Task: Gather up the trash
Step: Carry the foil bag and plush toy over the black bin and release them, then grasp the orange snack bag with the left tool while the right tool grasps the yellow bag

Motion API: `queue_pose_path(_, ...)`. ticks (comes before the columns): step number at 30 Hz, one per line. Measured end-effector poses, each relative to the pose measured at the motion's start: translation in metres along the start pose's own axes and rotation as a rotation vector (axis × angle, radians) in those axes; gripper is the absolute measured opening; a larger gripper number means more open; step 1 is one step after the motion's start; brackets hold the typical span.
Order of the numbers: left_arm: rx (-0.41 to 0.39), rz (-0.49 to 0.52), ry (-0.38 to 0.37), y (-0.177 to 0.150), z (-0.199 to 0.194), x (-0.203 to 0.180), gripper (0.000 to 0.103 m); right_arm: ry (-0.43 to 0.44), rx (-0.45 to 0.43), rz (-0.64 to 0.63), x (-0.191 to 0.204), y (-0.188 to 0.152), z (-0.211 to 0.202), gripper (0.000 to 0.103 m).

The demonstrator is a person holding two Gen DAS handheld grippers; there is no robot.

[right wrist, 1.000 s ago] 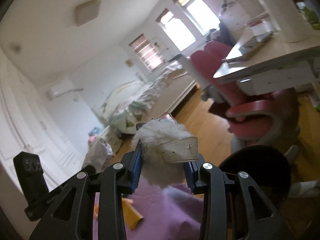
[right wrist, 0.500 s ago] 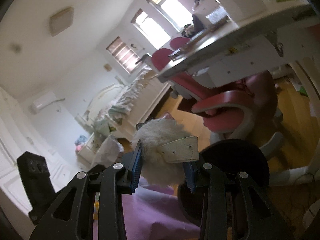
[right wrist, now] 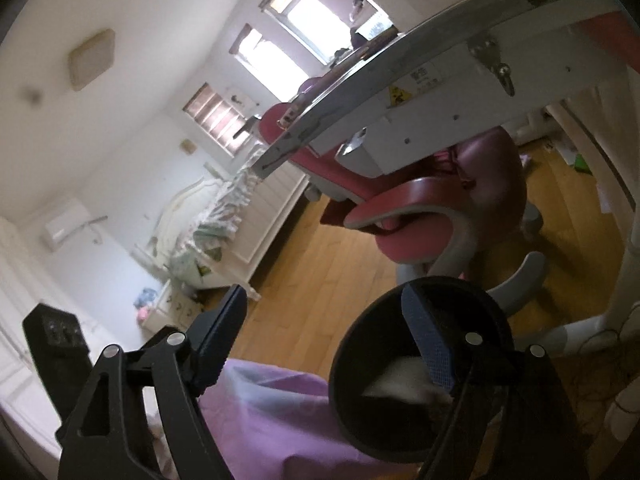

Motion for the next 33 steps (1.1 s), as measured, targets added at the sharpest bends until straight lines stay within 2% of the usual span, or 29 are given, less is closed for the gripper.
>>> queue_pose_path(5, -0.032, -0.043, 0.046, -0.008, -0.036, 0.031, 0.097, 0.042, 0.064, -0.057, 0.032, -0.016, 0.018, 0.079)
queue_pose_path(11, -0.085, -0.143, 0.164, -0.030, -0.095, 0.095, 0.097, 0.106, 0.179, -0.156, 0.086, -0.056, 0.048, 0.079)
queue_pose_path(14, -0.108, -0.203, 0.253, -0.049, -0.130, 0.138, 0.097, 0.141, 0.244, -0.213, 0.119, -0.083, 0.065, 0.079)
queue_pose_path(19, -0.103, -0.307, 0.416, -0.081, -0.177, 0.213, 0.097, 0.190, 0.362, -0.328, 0.174, -0.131, 0.092, 0.079)
queue_pose_path(22, -0.083, -0.367, 0.511, -0.104, -0.200, 0.259, 0.097, 0.212, 0.442, -0.410, 0.207, -0.163, 0.110, 0.079)
queue_pose_path(25, -0.036, -0.382, 0.583, -0.124, -0.212, 0.296, 0.097, 0.223, 0.527, -0.491, 0.233, -0.198, 0.129, 0.079)
queue_pose_path(29, 0.024, -0.377, 0.610, -0.143, -0.214, 0.330, 0.096, 0.202, 0.591, -0.589, 0.252, -0.232, 0.151, 0.079)
queue_pose_path(33, 0.094, -0.337, 0.631, -0.154, -0.209, 0.349, 0.090, 0.161, 0.636, -0.664, 0.248, -0.254, 0.170, 0.079)
Point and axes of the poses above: each gripper's, at about its wrist camera, not at the fingertips, and z roughly the way its jaws point, x to its left, y to its top, the point moved 3 cm from there along z, roughly the way its jaws point, and after that the axes turned 4 degrees about y, right-handed, at the moved point
